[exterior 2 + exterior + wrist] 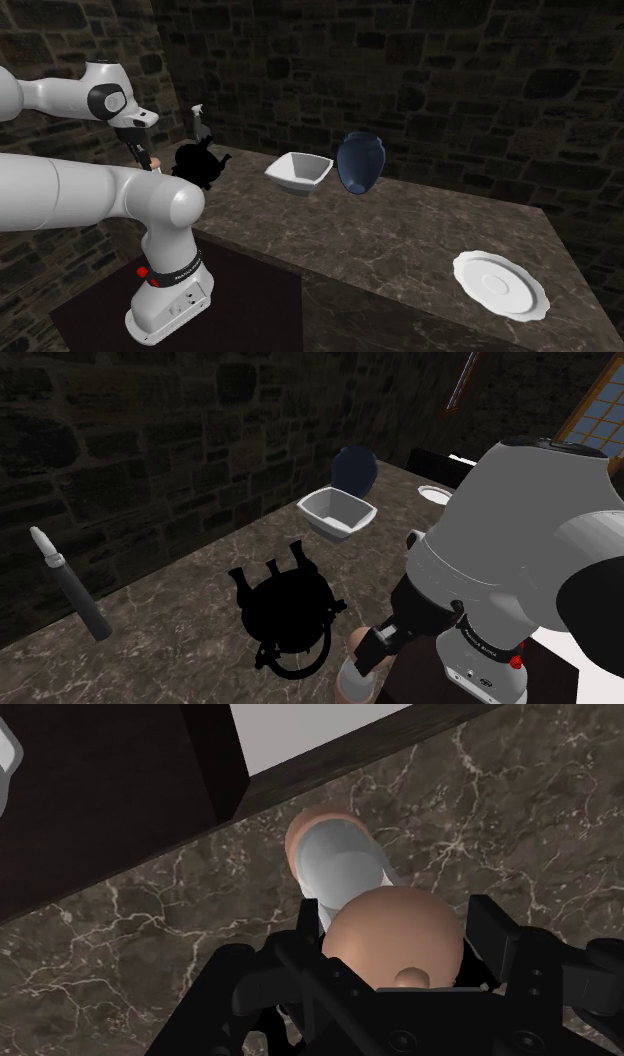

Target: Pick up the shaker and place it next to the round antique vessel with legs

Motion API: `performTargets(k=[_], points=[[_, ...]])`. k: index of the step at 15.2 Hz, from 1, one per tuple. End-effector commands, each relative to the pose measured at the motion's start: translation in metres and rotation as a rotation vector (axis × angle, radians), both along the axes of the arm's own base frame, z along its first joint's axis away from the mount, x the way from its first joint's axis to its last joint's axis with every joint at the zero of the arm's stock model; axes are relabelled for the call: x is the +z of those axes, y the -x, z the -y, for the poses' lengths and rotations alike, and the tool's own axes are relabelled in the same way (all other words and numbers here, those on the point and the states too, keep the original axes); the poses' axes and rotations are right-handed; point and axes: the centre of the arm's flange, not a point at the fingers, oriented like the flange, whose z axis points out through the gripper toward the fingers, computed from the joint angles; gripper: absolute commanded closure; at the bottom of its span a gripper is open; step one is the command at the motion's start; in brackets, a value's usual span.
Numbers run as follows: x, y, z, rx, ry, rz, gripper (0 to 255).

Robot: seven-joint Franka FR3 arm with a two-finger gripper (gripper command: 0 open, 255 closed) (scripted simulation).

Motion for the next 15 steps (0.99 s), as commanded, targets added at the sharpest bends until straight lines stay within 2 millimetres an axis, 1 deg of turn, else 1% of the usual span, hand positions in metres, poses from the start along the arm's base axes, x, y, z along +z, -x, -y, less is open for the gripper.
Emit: performTargets(k=[1, 3, 4, 9, 12, 13, 15], points=[[0.0, 0.0, 0.0, 0.0, 0.0, 0.0, 255], [0.0, 0.0, 0.0, 0.0, 0.0, 0.0, 255], [0.0, 0.0, 0.0, 0.0, 0.0, 0.0, 0], [0.0, 0.0, 0.0, 0.0, 0.0, 0.0, 0], [0.039, 0.002, 0.006, 0.0, 0.0, 0.0, 0], [0.049, 0.003, 0.008, 0.0, 0.0, 0.0, 0], [0.049, 0.003, 0.008, 0.0, 0.0, 0.0, 0]])
